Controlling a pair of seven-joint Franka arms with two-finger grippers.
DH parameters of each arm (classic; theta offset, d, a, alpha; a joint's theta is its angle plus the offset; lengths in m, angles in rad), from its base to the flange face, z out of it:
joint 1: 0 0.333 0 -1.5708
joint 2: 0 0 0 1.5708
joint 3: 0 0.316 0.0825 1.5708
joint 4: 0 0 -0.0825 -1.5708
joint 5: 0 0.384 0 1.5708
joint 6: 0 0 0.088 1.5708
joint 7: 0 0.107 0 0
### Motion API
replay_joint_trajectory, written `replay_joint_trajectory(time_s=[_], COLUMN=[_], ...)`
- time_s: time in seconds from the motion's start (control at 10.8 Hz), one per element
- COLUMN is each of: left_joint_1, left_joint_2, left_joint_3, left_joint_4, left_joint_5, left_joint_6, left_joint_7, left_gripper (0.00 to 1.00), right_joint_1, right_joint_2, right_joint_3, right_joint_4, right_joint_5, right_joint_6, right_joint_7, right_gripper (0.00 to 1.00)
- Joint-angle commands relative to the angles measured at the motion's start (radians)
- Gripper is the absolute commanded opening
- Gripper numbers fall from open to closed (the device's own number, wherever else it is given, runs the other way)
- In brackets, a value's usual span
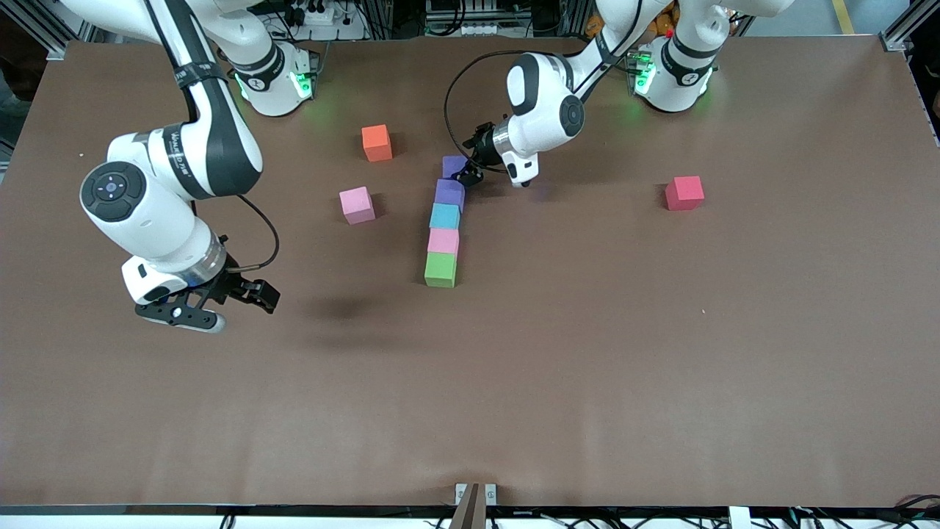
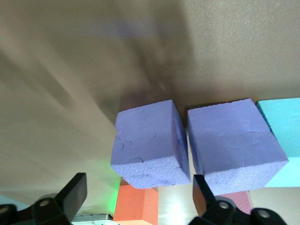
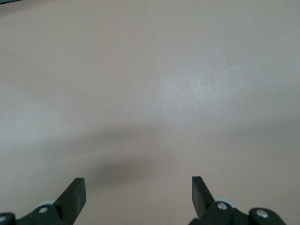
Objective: Arrange blocks into number 1
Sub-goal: 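Open the left gripper and lift it off the purple cube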
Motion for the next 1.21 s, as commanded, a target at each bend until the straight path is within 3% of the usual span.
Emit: replay_joint_trajectory(time_s=[0.0,0.65,1.11], left_joint_1=[-0.004,-0.032,-0.009], left_joint_2=[0.01,-0.009,-0.131], left_joint_3=[-0.006,-0.009,-0.004], left_joint_4=[0.016,0.009,-0.037], left_joint_5=[-0.048,-0.048,-0.039], left_joint_6=[0.013,0.019,0.017], left_joint_7=[0.04,0.017,-0.006], left_gripper=[1.0,1.0,1.0], right_joint_1=[-0.006,-0.028,-0.028], right_joint_2=[0.0,0.015,0.041], right_joint_3=[0.003,0.003,0.003], right_joint_4=[0.027,0.05,0.054], right_joint_5=[-0.003,-0.012,-0.01], right_joint_6=[-0.014,0.015,0.035], right_joint_7=[0.016,0.031,0.033], right_gripper=[1.0,1.0,1.0])
